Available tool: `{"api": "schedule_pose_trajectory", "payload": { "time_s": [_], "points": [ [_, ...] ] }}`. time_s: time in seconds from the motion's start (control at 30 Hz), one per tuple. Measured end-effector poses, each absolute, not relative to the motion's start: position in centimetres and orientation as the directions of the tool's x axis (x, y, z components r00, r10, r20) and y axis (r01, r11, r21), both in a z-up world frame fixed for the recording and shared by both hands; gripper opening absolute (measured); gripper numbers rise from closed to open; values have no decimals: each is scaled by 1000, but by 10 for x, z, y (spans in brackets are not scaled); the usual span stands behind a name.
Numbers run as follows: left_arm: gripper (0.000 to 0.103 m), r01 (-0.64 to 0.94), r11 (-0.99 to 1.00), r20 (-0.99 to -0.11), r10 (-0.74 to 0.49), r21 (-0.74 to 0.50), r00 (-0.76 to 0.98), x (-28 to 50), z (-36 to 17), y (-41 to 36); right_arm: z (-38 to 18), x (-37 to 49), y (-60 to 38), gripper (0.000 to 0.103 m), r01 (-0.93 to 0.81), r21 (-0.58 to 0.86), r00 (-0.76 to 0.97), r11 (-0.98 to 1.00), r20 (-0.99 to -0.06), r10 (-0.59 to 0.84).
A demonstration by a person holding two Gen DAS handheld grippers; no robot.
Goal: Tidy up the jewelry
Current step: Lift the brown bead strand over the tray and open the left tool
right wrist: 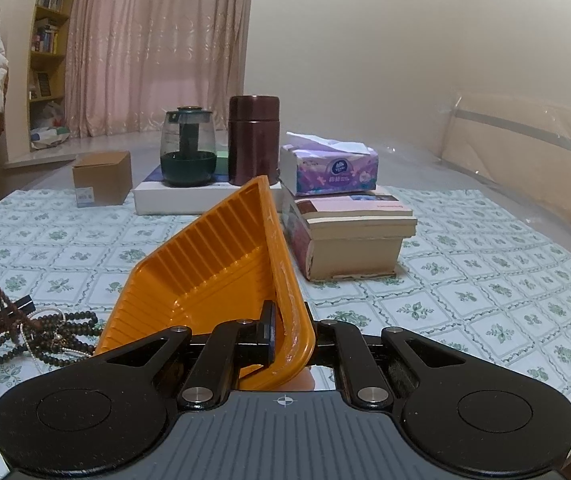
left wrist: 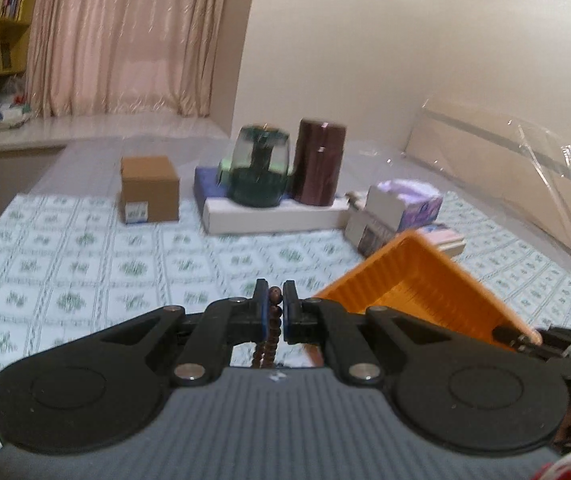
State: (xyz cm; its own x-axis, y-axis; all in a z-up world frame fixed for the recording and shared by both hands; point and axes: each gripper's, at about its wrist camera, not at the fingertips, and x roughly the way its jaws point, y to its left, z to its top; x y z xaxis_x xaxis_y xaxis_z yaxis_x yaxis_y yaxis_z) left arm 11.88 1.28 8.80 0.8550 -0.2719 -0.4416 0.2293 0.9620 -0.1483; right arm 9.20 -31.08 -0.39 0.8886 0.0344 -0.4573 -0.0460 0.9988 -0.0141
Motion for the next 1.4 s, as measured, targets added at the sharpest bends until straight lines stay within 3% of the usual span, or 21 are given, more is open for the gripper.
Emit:
{"api": "schedule_pose_trajectory", "payload": {
  "time_s": [0.2, 0.5, 0.77, 1.1, 1.4],
  "points": [
    [5, 290, 949, -391, -315, -123, 865, 117, 118, -5, -2, 93, -310, 10, -47, -10, 890, 999, -454, 38],
    [5, 449, 880, -345, -473, -153, 811, 118, 138, -60, -1, 90, -310, 10, -49, 0, 892, 999, -449, 44],
    [5, 537, 820, -401, -568, -198, 719, 136, 110, -116, -2, 91, -312, 10, -46, 10, 892, 999, -451, 46],
    [5, 514, 835, -514, -534, -197, 671, 171, 57, -140, -3, 94, -315, 10, -43, 26, 890, 999, -453, 50],
    [7, 446, 875, -511, -476, -189, 716, 174, 55, -109, -4, 93, -316, 10, -40, 31, 889, 999, -455, 49]
  ]
}}
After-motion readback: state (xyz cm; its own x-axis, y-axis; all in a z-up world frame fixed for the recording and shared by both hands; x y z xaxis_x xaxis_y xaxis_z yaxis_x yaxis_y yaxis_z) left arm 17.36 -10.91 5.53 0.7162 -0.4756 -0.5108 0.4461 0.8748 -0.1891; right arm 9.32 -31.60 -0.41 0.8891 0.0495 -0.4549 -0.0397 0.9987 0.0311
